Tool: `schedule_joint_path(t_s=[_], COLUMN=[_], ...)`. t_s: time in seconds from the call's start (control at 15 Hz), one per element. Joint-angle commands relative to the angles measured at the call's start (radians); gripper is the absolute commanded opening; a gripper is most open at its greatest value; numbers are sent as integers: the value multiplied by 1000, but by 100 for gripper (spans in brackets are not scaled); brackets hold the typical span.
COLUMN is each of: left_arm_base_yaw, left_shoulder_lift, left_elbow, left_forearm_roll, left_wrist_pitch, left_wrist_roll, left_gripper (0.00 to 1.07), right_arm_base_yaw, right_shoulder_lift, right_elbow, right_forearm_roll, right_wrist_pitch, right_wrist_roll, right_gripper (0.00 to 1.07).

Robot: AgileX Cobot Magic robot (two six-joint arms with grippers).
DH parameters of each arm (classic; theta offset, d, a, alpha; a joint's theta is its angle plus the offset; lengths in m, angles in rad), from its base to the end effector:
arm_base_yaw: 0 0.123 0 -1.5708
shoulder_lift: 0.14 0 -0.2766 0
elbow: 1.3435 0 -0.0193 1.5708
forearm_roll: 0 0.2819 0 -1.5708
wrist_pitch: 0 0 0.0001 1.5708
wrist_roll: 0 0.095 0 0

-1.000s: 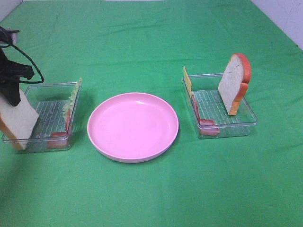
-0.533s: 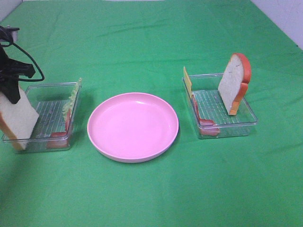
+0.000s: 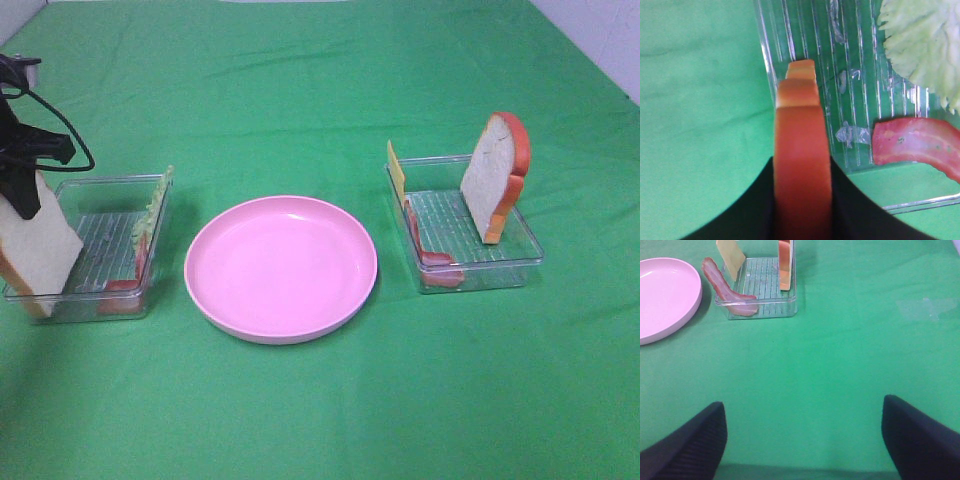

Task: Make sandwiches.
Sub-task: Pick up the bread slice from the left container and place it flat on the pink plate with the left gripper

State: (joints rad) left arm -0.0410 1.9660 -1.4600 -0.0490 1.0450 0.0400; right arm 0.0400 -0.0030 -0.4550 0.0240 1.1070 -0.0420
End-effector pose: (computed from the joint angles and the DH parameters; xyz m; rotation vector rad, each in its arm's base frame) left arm 0.4160 -0.0211 0.1696 0.0890 3.0325 -0.0664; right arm 0.0372 0.0035 0.2728 -0.0886 2.1305 0.0280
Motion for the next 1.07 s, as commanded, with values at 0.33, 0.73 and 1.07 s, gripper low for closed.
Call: schedule_joint_path(t_s=[0.33, 0.73, 1.07], left_arm_base_yaw=[-6, -6, -6], left_shoulder_lift=[-24, -115, -295], left_elbow=[-57, -228, -228], left_forearm_roll=[-2, -4, -211], left_wrist_pitch=[127, 275, 274], left_wrist_roll=[-28, -40, 15], left_gripper=[0, 0, 0], right_arm_base_yaw=[-3, -3, -3], right_shoulder_lift=[-31, -31, -31], right_elbow=[1, 1, 1], right_forearm_roll=[1, 1, 1], right_wrist_pitch=[-6, -5, -5], right_wrist_roll=[-3, -3, -3], right_gripper=[82, 82, 82])
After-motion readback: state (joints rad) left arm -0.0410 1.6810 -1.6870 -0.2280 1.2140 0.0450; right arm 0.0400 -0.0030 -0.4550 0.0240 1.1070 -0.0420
